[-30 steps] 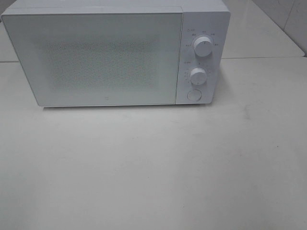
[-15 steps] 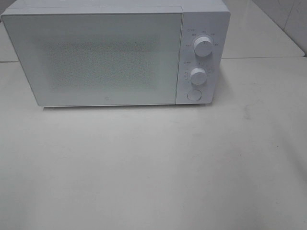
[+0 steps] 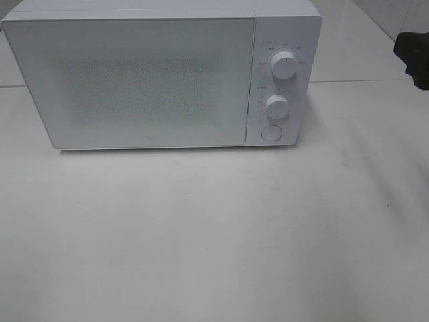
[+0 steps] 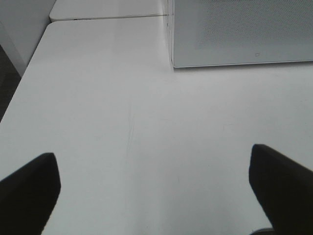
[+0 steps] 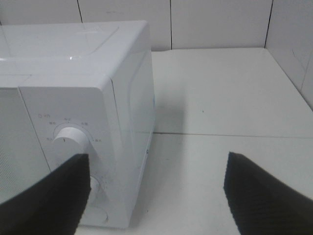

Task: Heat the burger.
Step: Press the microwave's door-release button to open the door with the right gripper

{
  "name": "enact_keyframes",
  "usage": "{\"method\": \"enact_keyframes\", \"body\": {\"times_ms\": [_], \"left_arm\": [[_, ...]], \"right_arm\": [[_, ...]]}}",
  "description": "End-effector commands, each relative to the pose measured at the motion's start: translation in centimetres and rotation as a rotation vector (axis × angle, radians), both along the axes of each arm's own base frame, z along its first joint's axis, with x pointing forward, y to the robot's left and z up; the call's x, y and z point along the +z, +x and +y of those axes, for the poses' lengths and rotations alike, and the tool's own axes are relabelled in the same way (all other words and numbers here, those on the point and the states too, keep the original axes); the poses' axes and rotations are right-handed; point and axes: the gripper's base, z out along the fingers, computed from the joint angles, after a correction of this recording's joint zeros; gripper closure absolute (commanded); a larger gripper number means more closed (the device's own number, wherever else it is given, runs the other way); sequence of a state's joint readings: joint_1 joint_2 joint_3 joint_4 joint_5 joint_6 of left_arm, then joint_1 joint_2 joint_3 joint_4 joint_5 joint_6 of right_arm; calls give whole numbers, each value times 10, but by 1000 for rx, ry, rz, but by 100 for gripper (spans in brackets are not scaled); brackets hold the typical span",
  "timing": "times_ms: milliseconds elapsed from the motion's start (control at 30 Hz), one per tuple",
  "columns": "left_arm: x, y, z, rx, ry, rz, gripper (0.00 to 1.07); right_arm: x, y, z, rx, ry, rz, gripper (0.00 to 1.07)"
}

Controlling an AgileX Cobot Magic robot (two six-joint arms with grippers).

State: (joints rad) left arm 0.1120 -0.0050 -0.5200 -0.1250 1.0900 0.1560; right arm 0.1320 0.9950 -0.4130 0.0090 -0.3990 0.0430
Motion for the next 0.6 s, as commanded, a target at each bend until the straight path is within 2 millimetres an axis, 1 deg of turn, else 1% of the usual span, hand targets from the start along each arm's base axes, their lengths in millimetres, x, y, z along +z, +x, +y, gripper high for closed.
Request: {"method": "enact_keyframes", "body": {"times_ms": [33, 100, 167, 200, 267, 333, 367, 433, 467, 500, 567, 600], "left_arm": [[1, -2, 0, 2, -4, -35, 9], [1, -2, 0, 2, -4, -35, 9], [1, -2, 0, 2, -4, -35, 9], [1, -2, 0, 2, -4, -35, 9], [1, -2, 0, 2, -4, -35, 9], [1, -2, 0, 2, -4, -35, 9], [1, -2, 0, 2, -4, -35, 9], [1, -2, 0, 2, -4, -35, 9], [1, -2, 0, 2, -4, -35, 9], [1, -2, 0, 2, -4, -35, 9], [1, -2, 0, 2, -4, -35, 9], [1, -2, 0, 2, -4, -35, 9]], "right_arm": [[0, 7, 0, -4, 12, -56, 32], [-2, 9, 1, -3, 11, -68, 32], [-10, 12, 1, -7, 1, -118, 32], [-10, 12, 1, -7, 1, -118, 32], [-26, 12, -3, -50, -12, -169, 32], [-30, 10, -5, -61, -11, -180, 32], [-39, 8, -6, -78, -7, -184, 32], [-42, 7, -7, -84, -6, -183, 32], [-50, 6, -8, -88, -10, -175, 32], [-50, 6, -8, -88, -10, -175, 32], [-60, 5, -8, -95, -17, -168, 32], [-60, 5, -8, -95, -17, -168, 32]]}}
